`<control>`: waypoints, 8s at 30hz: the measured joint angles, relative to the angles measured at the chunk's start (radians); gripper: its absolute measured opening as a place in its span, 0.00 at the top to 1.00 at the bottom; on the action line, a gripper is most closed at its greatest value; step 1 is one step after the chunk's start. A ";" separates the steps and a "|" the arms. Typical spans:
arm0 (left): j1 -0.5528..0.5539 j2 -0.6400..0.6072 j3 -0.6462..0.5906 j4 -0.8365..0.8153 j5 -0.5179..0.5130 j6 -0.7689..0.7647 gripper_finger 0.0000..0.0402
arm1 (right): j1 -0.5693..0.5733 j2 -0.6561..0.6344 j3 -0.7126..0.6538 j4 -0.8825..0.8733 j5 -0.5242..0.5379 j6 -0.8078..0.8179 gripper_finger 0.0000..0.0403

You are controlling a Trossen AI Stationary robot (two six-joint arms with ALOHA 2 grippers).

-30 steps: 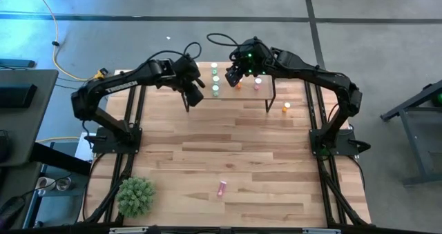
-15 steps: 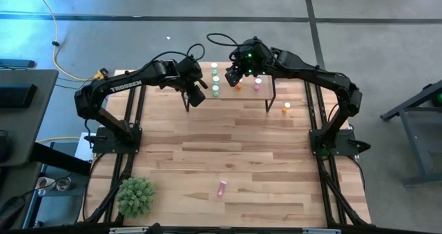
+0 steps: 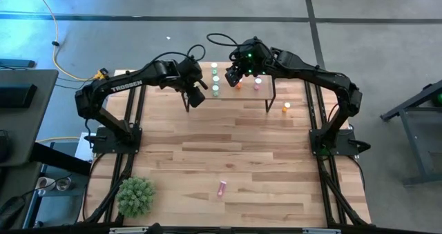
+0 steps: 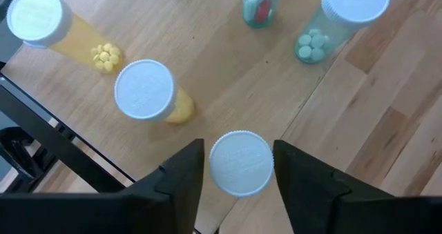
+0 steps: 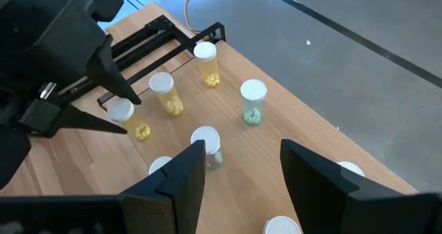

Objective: Pick and place medicine bottles onto shelf by color
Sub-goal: Put the yellow pill bottle on the shelf aligned with the other yellow pill bottles, then put the orange pill bottle on the shelf aligned with the other orange pill bottles

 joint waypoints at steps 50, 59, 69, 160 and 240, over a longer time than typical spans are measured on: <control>-0.059 -0.241 0.230 -0.139 0.036 -0.017 0.49 | -0.024 -0.161 0.000 -0.407 0.268 -0.123 0.56; -0.106 -0.368 0.055 -0.125 -0.068 -0.122 0.50 | -0.036 -0.171 0.000 -0.594 0.389 -0.080 0.56; -0.106 -0.488 -0.142 -0.002 -0.060 -0.159 0.51 | -0.098 -0.364 -0.264 -0.625 0.459 0.092 0.56; -0.105 -0.496 -0.151 0.042 -0.003 0.299 0.51 | -0.443 -0.436 -0.934 -0.192 -0.143 1.206 0.56; -0.105 -0.492 -0.151 0.081 -0.026 0.281 0.43 | -0.274 -0.879 -0.930 -0.019 0.045 1.086 0.74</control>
